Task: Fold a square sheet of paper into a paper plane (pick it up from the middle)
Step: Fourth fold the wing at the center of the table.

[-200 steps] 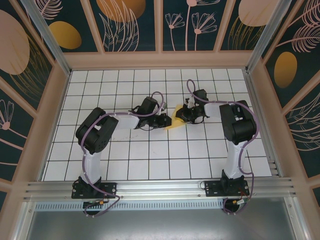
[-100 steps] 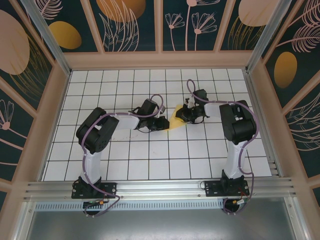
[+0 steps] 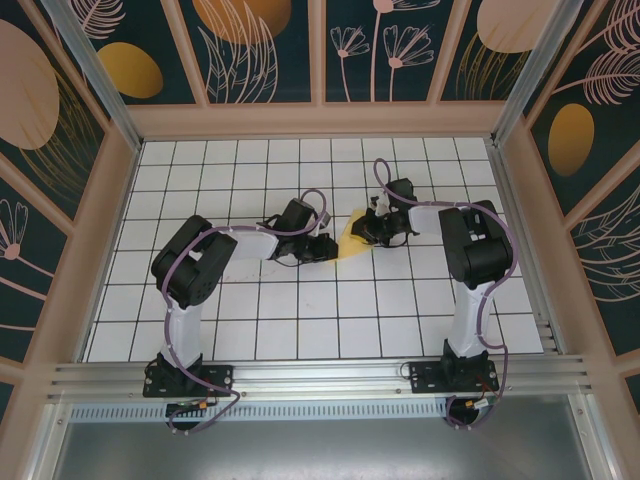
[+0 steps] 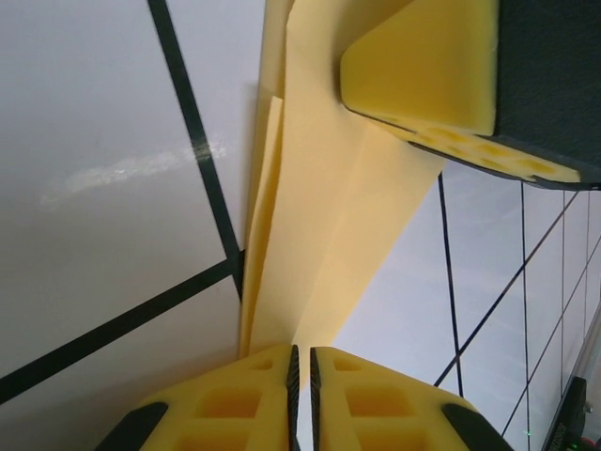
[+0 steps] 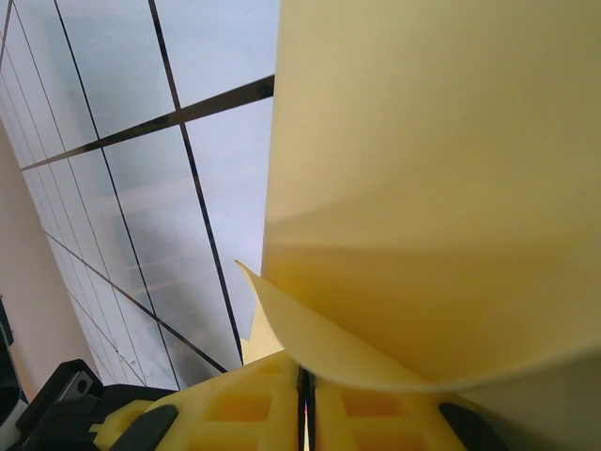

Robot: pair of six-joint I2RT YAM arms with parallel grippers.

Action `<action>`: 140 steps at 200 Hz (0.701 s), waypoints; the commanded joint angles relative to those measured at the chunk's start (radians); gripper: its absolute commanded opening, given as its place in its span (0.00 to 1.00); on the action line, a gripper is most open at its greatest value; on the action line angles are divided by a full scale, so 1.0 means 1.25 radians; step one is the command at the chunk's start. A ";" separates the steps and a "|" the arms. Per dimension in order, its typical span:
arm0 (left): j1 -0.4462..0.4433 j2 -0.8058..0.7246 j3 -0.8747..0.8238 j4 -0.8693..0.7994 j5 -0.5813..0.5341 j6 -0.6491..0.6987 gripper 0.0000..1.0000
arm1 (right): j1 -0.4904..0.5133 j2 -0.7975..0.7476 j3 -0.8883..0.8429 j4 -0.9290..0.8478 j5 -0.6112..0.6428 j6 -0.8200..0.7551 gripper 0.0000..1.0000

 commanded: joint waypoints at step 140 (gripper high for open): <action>-0.005 -0.127 -0.072 -0.087 -0.075 0.105 0.00 | -0.005 0.100 -0.040 -0.085 0.172 -0.018 0.13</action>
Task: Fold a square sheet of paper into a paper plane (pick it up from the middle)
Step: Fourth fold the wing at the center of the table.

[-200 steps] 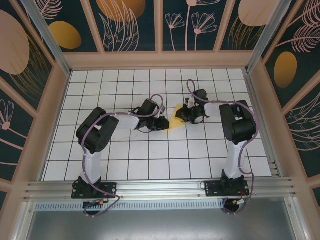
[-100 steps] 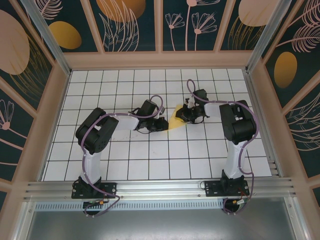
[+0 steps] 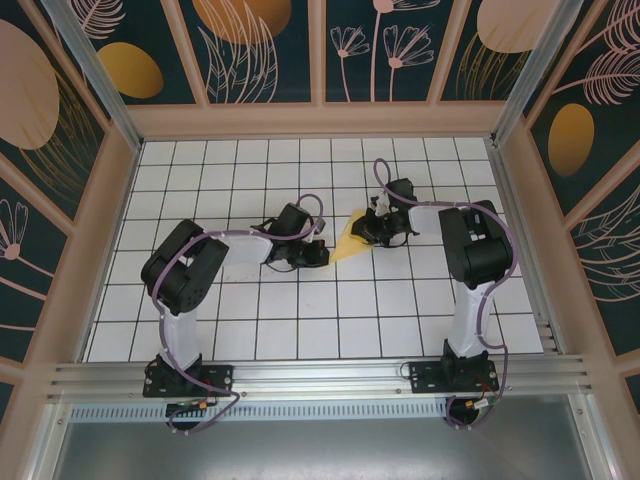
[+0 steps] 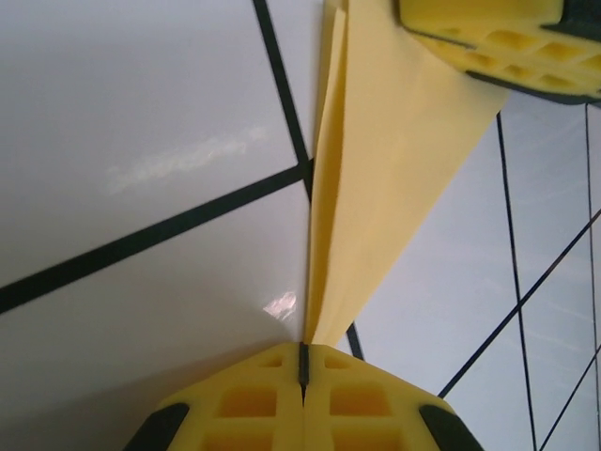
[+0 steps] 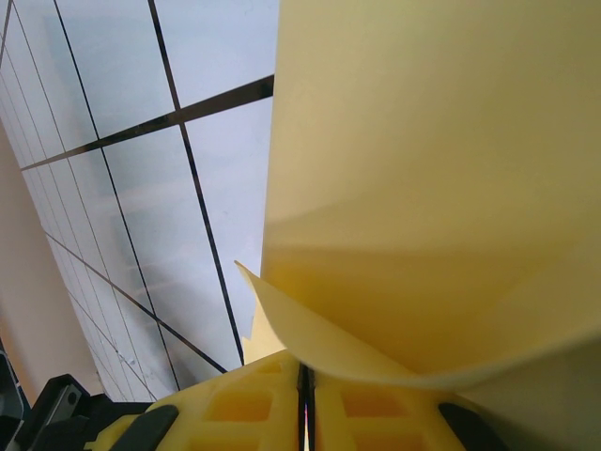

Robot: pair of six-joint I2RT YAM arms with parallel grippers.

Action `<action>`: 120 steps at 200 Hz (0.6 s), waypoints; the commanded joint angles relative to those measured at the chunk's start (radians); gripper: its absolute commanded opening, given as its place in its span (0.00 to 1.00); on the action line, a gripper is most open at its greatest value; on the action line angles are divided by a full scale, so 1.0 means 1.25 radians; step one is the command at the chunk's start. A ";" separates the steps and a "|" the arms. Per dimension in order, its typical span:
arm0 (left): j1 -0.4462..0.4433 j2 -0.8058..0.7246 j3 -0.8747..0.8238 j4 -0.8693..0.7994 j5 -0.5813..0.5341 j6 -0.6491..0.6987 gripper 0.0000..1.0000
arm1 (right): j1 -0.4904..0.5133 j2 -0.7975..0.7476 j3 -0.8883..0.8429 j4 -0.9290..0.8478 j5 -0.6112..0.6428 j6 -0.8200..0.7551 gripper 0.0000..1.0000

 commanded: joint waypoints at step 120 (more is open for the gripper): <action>-0.025 0.055 0.049 0.125 0.009 -0.083 0.01 | -0.004 0.099 -0.034 -0.079 0.158 -0.021 0.13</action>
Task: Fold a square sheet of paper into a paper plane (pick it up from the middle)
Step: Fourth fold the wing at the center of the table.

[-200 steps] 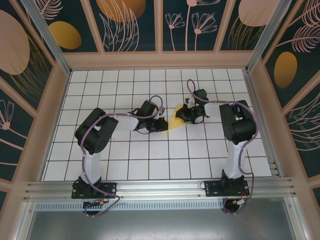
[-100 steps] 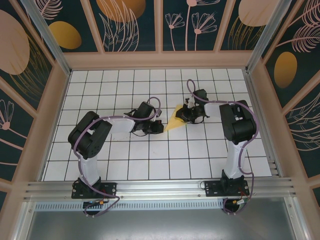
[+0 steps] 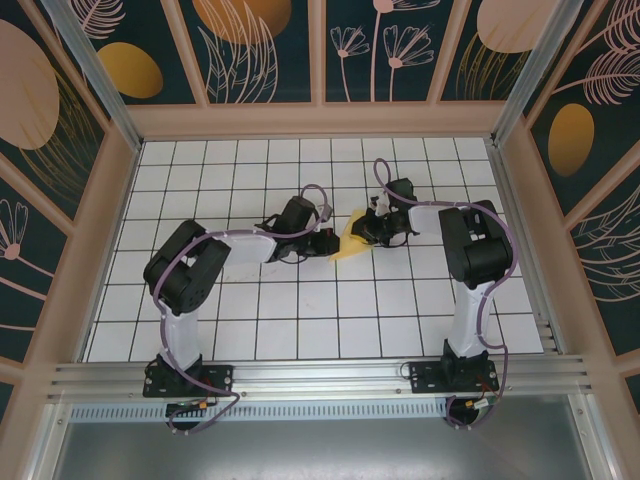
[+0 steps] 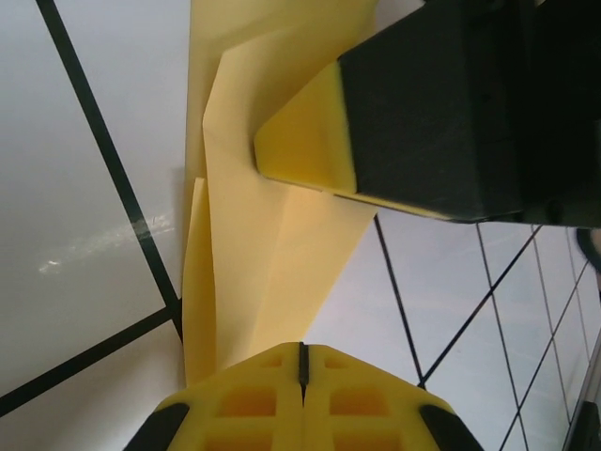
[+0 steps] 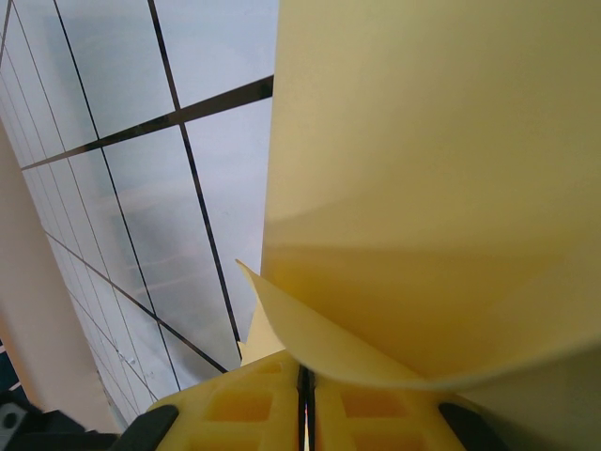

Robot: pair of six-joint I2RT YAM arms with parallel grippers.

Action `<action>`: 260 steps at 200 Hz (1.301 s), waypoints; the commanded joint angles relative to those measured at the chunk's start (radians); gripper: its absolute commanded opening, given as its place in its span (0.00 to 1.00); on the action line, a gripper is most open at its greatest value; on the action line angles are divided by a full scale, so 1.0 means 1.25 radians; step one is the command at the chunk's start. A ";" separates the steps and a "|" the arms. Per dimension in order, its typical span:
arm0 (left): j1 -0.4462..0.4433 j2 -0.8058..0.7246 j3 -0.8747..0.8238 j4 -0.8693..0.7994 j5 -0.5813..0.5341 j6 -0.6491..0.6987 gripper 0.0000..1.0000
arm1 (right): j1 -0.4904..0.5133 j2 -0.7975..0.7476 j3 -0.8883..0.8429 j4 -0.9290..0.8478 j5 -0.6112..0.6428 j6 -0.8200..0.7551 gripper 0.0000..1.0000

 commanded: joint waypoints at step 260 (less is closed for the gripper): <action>-0.005 0.063 -0.063 -0.071 -0.071 -0.084 0.00 | 0.068 -0.065 -0.093 0.112 -0.048 -0.073 0.14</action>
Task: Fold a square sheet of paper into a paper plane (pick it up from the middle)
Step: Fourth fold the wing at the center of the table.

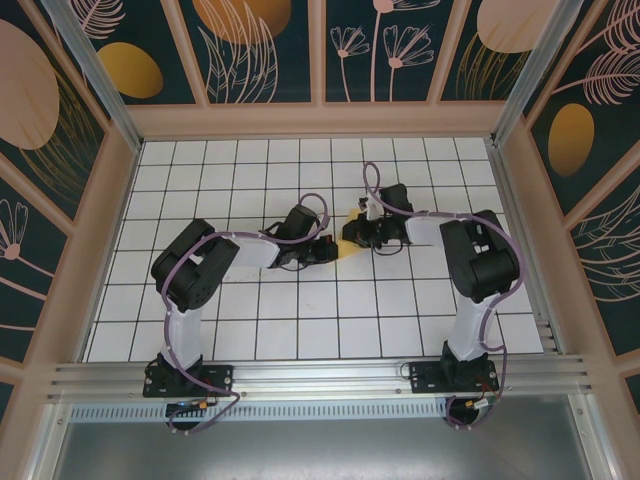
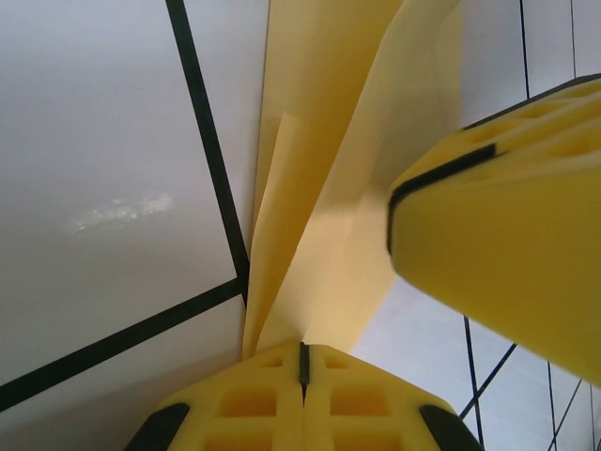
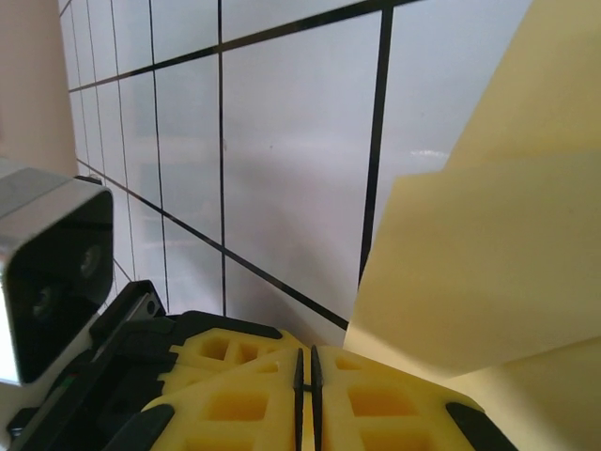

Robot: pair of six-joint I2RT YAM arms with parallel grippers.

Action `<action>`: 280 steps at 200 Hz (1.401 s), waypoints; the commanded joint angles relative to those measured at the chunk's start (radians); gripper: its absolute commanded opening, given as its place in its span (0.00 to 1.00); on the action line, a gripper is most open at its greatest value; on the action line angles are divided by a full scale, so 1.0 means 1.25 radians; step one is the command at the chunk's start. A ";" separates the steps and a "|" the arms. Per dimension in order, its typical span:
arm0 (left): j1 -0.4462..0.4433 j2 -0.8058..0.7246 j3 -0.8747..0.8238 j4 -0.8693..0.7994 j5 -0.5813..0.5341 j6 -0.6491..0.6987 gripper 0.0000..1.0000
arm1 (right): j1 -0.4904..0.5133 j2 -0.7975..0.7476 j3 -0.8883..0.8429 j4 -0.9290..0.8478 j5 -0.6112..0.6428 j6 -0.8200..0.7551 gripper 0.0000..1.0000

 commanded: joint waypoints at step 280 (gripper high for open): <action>0.005 0.011 -0.033 -0.188 -0.094 0.026 0.00 | -0.035 0.139 0.119 -0.119 0.133 -0.085 0.04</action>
